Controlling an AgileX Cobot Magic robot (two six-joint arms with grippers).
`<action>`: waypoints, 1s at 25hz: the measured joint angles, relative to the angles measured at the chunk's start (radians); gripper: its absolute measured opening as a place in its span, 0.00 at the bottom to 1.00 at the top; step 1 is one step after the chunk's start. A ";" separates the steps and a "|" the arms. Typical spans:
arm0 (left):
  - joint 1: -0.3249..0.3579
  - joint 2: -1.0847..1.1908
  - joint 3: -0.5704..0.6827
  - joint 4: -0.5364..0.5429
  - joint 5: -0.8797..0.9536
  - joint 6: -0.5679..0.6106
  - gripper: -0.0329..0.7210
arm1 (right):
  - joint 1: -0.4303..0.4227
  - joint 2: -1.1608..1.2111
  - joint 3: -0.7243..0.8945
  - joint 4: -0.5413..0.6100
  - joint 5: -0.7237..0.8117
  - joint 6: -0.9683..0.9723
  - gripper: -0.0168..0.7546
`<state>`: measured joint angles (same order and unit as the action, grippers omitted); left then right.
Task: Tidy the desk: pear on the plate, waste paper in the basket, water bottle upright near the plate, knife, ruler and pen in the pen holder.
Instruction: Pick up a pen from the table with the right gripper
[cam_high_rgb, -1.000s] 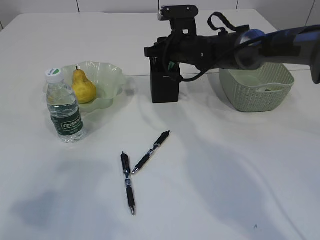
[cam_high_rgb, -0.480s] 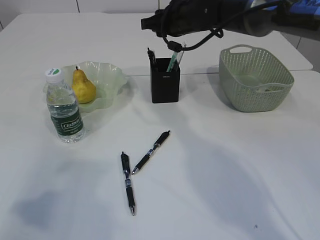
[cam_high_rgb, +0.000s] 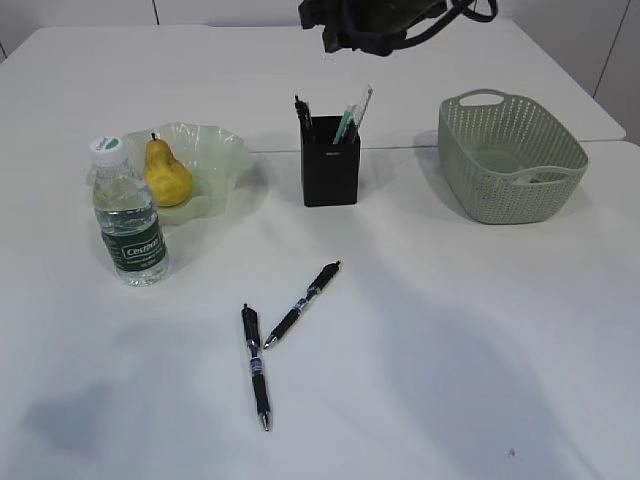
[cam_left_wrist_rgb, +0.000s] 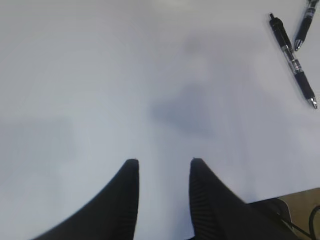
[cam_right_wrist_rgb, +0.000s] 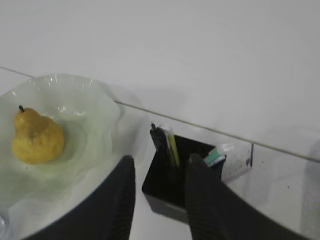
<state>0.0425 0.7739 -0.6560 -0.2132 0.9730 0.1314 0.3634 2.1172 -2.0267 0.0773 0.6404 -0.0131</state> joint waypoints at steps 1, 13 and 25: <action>0.000 0.000 0.000 -0.005 0.002 0.000 0.36 | 0.000 -0.012 0.000 0.000 0.042 0.002 0.39; 0.000 0.000 0.000 -0.015 0.061 0.000 0.36 | 0.000 -0.066 -0.002 0.146 0.554 0.057 0.39; 0.000 0.000 0.000 0.055 0.119 0.000 0.36 | 0.070 -0.067 -0.002 0.141 0.600 0.225 0.43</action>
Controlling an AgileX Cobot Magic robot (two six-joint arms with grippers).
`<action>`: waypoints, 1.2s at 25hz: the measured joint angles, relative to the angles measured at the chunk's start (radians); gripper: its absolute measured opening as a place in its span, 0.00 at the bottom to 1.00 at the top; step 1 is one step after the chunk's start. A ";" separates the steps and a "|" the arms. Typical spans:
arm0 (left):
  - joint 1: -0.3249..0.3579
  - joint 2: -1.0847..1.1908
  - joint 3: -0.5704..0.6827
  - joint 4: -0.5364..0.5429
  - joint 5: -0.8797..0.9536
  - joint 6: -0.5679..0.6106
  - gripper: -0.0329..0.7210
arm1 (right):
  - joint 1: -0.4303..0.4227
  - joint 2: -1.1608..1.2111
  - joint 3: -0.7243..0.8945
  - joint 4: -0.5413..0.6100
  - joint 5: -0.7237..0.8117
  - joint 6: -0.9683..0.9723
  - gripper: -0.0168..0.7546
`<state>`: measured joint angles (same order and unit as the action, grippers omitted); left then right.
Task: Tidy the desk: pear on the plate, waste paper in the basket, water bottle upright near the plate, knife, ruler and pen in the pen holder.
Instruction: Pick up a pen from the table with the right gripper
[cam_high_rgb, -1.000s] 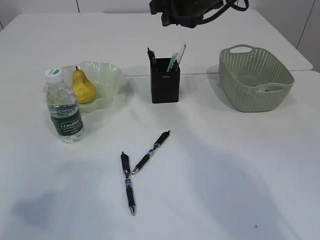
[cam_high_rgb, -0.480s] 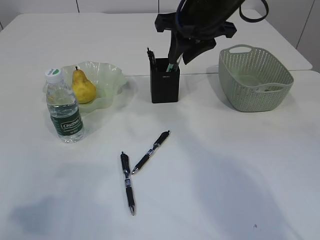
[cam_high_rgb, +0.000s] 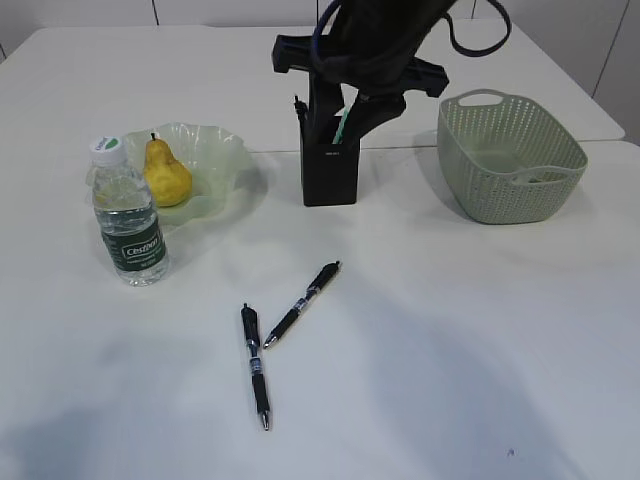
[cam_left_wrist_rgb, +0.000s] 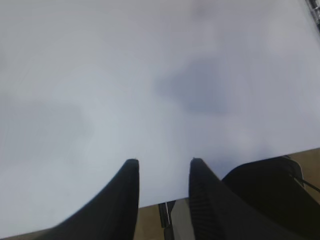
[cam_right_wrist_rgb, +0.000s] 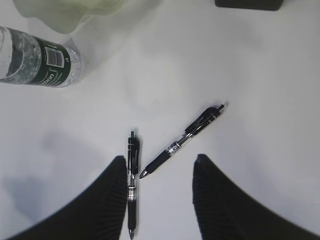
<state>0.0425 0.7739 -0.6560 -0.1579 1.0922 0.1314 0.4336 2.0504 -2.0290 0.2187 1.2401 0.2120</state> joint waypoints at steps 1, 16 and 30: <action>0.000 0.000 0.000 0.012 0.010 0.000 0.36 | 0.006 0.002 0.000 -0.011 0.000 0.029 0.46; 0.000 0.000 -0.002 0.024 0.052 0.000 0.36 | 0.016 0.154 0.000 -0.004 0.001 0.436 0.63; 0.000 -0.002 -0.002 0.024 0.045 0.000 0.36 | 0.093 0.281 0.000 -0.110 -0.007 0.712 0.62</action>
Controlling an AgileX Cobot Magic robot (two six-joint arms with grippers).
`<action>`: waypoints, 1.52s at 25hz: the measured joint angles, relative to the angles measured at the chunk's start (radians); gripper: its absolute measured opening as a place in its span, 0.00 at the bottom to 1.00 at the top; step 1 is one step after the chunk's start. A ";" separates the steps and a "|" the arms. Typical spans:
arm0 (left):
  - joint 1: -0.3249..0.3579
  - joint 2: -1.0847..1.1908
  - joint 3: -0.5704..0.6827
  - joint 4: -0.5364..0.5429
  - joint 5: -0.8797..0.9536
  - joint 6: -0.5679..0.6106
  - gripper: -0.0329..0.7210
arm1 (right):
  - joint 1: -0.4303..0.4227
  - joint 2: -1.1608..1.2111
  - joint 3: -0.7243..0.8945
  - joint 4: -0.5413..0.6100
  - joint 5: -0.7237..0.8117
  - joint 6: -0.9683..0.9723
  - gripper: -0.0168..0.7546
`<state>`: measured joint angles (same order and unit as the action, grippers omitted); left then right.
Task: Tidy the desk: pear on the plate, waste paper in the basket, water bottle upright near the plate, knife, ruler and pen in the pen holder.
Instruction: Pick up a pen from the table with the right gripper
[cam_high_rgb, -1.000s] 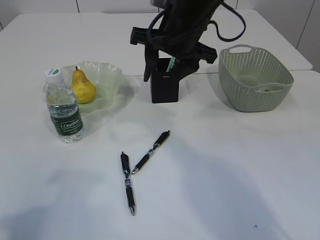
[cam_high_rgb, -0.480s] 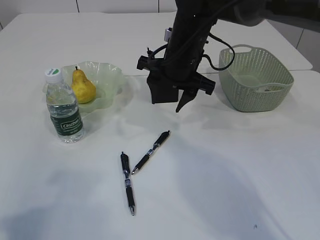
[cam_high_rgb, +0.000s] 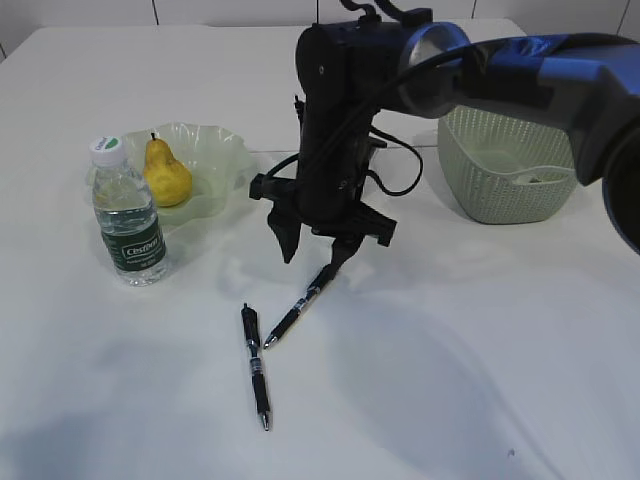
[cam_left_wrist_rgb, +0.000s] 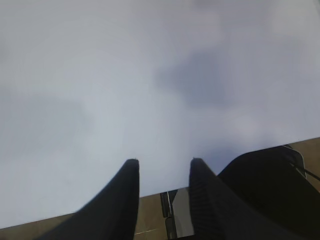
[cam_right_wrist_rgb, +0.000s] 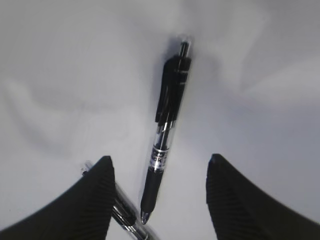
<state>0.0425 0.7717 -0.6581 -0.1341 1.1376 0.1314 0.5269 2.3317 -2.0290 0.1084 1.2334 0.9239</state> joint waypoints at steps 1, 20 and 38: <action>0.000 0.000 0.000 0.000 0.000 0.000 0.36 | 0.001 0.006 0.000 0.006 0.000 0.010 0.62; 0.000 0.000 0.000 0.000 0.000 0.000 0.36 | 0.004 0.078 0.000 0.014 -0.009 0.027 0.62; 0.000 0.000 0.000 0.002 0.000 0.000 0.36 | 0.004 0.110 0.000 0.018 -0.011 0.041 0.62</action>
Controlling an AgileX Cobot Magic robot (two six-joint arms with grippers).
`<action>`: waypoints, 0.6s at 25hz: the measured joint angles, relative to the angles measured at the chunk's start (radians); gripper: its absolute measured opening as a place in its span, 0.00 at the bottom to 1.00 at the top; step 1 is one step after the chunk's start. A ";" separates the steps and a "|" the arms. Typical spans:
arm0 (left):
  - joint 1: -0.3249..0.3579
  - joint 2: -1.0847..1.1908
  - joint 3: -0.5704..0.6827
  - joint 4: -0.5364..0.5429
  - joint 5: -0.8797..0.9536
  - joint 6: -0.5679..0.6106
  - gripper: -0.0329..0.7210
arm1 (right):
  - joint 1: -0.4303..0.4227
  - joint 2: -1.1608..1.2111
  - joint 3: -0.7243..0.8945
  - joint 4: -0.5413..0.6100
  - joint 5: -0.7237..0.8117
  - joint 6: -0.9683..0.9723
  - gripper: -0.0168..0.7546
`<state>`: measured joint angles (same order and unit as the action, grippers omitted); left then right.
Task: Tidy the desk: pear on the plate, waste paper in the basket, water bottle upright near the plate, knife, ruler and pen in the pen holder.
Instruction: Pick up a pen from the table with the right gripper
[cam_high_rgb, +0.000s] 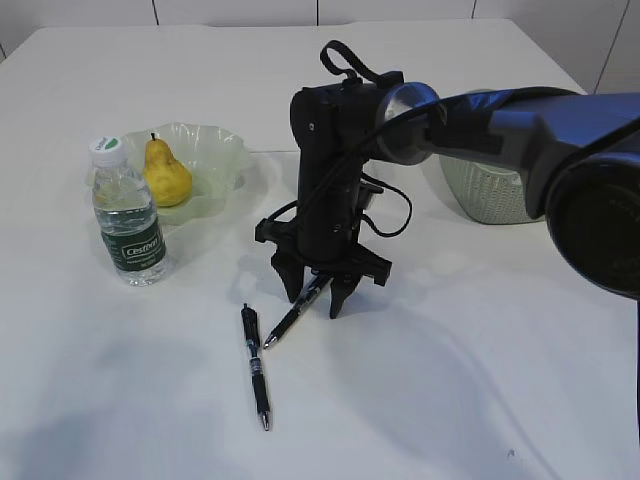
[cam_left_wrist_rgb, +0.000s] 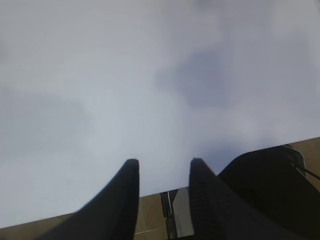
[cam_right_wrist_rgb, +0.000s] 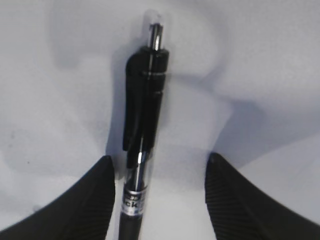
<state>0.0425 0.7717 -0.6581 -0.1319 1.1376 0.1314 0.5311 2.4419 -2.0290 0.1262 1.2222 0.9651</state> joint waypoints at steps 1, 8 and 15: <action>0.000 0.000 0.000 0.000 0.000 0.000 0.36 | 0.000 0.000 0.000 0.000 0.000 0.000 0.62; 0.000 0.000 0.000 0.000 0.000 0.000 0.36 | 0.000 0.000 0.000 0.000 0.000 0.002 0.60; 0.000 0.000 0.000 0.000 0.004 0.000 0.36 | 0.000 0.002 0.000 -0.004 0.000 0.002 0.30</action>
<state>0.0425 0.7717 -0.6581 -0.1319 1.1418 0.1314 0.5311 2.4436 -2.0290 0.1224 1.2222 0.9669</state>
